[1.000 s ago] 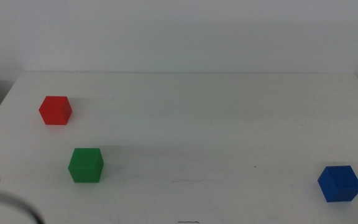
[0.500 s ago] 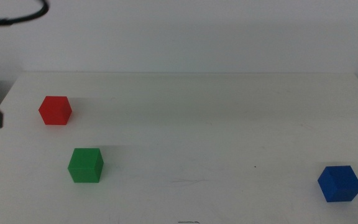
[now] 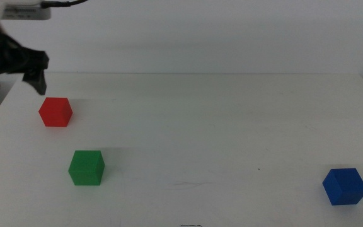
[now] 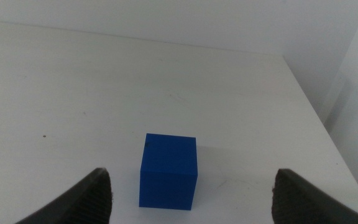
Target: Stack red cubes first, then green, then blue cubes in a specific spot.
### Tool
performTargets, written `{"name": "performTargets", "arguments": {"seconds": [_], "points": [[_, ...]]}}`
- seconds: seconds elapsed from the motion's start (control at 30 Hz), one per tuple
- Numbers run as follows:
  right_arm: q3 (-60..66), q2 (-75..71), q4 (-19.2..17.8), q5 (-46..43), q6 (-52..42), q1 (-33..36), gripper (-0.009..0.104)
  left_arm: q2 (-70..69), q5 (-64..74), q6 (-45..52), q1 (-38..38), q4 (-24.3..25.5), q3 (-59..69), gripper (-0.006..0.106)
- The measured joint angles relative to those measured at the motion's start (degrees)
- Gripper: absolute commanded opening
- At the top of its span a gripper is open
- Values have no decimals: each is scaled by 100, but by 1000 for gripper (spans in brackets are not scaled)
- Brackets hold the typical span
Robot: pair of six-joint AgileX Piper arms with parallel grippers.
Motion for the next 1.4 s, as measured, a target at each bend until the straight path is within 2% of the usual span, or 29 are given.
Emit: {"name": "performTargets", "arguments": {"seconds": [0.47, 0.83, 0.93, 1.07, 1.3, 1.37, 1.4], "points": [[0, 0, 0, 0, 0, 0, 66, 2842, 172, 555, 314, -195, -2502, 92], [0, 0, 0, 0, 0, 0, 66, 4007, 87, 680, 318, -232, -3009, 92], [0, 0, 0, 4, 0, 0, 66, 4134, 28, 685, 318, -232, -3034, 88], [0, 0, 0, 4, 0, 0, 66, 4243, -242, 702, 318, -232, -3046, 70], [0, 0, 0, 4, 0, 0, 66, 4330, -269, 704, 325, -581, -3113, 10], [0, 0, 0, 4, 0, 0, 66, 4321, -47, 704, 325, -667, -3234, -2], [0, 0, 0, 4, 0, 0, 66, 4286, 42, 704, 325, -684, -3306, -2]]}}
